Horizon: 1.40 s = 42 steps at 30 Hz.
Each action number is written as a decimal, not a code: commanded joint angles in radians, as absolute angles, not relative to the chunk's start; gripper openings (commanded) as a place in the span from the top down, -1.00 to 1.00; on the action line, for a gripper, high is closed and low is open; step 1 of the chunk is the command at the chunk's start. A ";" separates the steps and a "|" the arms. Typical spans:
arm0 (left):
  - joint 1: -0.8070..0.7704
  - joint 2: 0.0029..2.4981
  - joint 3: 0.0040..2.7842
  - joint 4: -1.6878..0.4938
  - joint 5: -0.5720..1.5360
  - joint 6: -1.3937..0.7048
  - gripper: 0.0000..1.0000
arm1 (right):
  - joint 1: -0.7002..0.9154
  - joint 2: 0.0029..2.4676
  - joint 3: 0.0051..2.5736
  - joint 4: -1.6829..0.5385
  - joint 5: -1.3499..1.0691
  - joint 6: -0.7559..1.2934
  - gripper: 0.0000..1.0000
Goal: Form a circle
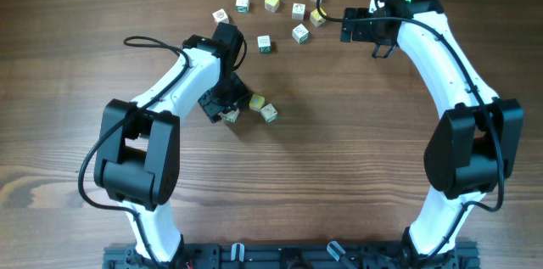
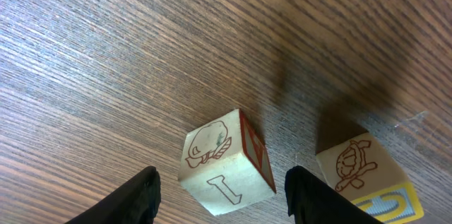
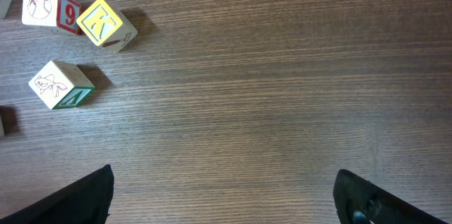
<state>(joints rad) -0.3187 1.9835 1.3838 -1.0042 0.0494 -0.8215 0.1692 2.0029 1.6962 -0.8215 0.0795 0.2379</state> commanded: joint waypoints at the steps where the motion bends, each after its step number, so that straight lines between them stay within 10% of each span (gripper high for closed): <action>1: -0.319 1.973 1.372 -1.002 0.027 -0.829 -0.18 | 0.173 2.005 1.706 -0.819 0.091 0.229 -0.99; 10: -0.319 1.973 1.372 -0.974 0.029 -0.881 0.00 | 0.173 2.005 1.706 -0.819 0.090 0.229 -0.99; 13: -0.319 1.973 1.372 -0.964 0.031 -0.879 -0.27 | 0.173 2.005 1.706 -0.819 0.090 0.228 -0.99; 27: -0.319 1.973 1.372 -0.985 0.033 -0.986 0.22 | 0.173 2.005 1.706 -0.819 0.090 0.229 -0.99; 42: -0.319 1.973 1.372 -0.953 0.036 -1.004 0.28 | 0.173 2.005 1.706 -0.819 0.090 0.229 -1.00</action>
<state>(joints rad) -0.3187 1.9835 1.3823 -0.9558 0.0498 -0.9726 0.1692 2.0029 1.6962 -0.8215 0.0795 0.2379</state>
